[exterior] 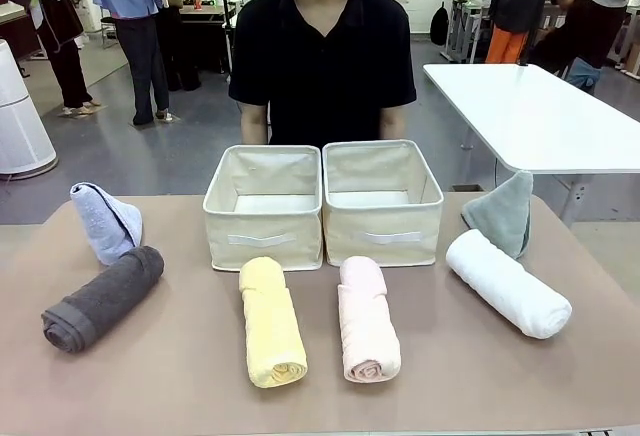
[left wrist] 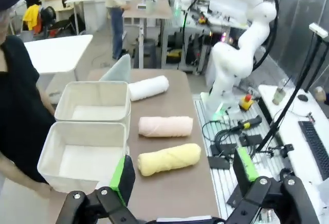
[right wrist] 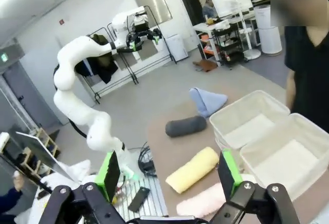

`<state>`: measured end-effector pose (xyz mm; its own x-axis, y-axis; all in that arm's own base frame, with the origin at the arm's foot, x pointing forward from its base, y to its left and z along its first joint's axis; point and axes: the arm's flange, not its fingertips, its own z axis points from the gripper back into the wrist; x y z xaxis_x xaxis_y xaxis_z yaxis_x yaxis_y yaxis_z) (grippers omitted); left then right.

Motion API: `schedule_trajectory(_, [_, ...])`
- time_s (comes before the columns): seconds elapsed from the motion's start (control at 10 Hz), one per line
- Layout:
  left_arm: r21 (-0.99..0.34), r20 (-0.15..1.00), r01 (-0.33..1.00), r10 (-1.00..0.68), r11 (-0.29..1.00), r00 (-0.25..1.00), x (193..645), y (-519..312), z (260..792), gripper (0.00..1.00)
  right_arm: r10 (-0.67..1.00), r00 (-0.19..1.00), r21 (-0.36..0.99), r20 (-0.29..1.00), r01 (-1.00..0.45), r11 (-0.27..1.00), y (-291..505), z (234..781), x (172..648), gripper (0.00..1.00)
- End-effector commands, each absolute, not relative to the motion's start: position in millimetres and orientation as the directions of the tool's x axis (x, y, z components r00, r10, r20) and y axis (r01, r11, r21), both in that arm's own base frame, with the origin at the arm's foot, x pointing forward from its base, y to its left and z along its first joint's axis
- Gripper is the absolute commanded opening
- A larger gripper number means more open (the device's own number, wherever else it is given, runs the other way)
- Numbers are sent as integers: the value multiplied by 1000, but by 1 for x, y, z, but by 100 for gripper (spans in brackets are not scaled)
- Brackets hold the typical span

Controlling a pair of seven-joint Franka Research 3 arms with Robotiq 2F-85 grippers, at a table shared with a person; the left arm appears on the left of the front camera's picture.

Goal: Sort the towels based on their folding style.
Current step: Pick up one triangle-folded towel and place it in the left Fabric basket.

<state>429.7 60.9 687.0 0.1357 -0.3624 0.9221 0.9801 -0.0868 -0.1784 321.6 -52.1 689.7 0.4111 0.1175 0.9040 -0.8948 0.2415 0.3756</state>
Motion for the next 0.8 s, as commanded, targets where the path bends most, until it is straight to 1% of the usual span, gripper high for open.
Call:
schedule_trajectory(0.0, [-233, 928, 972, -304, -17, 217, 437, 89, 666, 100, 128, 334, 285, 934, -911, 297, -78, 647, 328, 100])
schedule_trajectory(0.2, [-279, 906, 958, -311, 67, 286, 427, 111, 651, 100, 160, 295, 203, 942, -880, 429, -98, 624, 316, 100])
schedule_trajectory(0.3, [-312, 872, 938, -347, 149, 345, 423, 120, 642, 100, 189, 293, 167, 937, -854, 492, -108, 621, 306, 100])
schedule_trajectory(0.6, [-346, 827, 898, -362, 273, 429, 409, 136, 628, 100, 304, 322, 95, 897, -811, 577, -116, 620, 292, 100])
schedule_trajectory(0.7, [-351, 809, 881, -371, 317, 456, 407, 143, 628, 100, 325, 342, 95, 882, -803, 588, -116, 623, 287, 100])
